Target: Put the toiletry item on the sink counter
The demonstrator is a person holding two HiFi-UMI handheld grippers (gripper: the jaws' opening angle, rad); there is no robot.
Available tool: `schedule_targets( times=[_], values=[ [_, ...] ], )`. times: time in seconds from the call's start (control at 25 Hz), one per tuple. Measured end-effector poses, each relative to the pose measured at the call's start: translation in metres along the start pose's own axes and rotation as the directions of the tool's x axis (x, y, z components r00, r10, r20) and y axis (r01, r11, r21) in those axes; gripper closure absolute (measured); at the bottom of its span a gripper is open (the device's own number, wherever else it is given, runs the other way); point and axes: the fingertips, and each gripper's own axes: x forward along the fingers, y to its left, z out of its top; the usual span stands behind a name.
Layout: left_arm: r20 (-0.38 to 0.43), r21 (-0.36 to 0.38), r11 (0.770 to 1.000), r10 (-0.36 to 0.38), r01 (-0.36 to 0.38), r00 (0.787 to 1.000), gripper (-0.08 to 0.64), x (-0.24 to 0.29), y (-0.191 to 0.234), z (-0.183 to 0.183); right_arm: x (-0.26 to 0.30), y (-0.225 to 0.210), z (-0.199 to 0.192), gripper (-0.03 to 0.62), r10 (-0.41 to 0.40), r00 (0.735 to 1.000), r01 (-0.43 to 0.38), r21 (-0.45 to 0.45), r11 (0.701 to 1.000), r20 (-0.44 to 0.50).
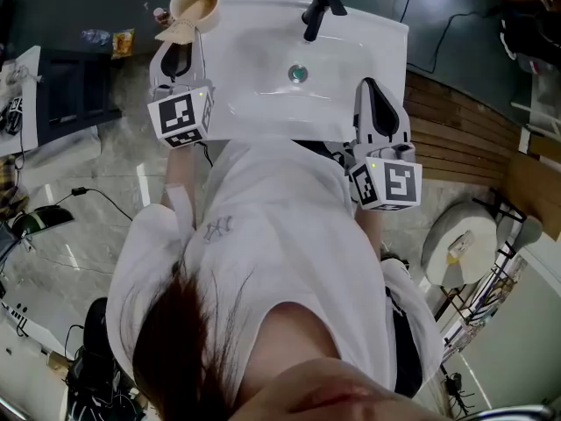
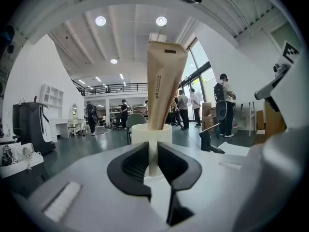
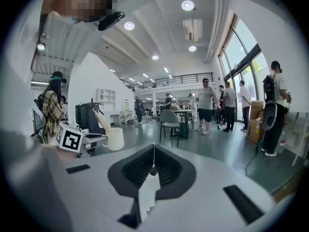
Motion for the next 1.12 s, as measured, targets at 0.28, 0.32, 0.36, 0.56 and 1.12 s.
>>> schedule_targets(
  times=[0.28, 0.32, 0.36, 0.56, 1.12],
  values=[
    [-0.019, 0.007, 1.0, -0.016, 0.016, 1.0, 0.506, 0.009, -0.002, -0.012, -0.002, -0.002, -0.001, 0.581, -0.018, 1.0, 0.018, -0.001, 1.0, -0.01],
    [-0.02, 0.01, 1.0, -0.019, 0.02, 1.0, 0.506, 0.011, -0.001, -0.013, -0.002, -0.001, -0.001, 0.581, -0.021, 1.0, 0.021, -0.001, 1.0, -0.011],
    [-0.021, 0.012, 1.0, -0.022, 0.022, 1.0, 0.506, 0.013, -0.001, -0.015, -0.002, -0.001, -0.001, 0.581, -0.024, 1.0, 0.024, -0.001, 1.0, -0.013],
    [-0.03, 0.023, 0.999, -0.025, 0.025, 0.999, 0.506, 0.021, 0.003, -0.02, -0.007, 0.001, -0.003, 0.581, -0.037, 0.999, 0.037, 0.003, 0.999, -0.031],
    [-0.051, 0.014, 0.998, -0.059, 0.06, 0.997, 0.506, 0.047, -0.006, -0.045, -0.016, -0.012, -0.021, 0.581, -0.093, 0.989, 0.094, -0.003, 0.996, -0.115]
  ],
)
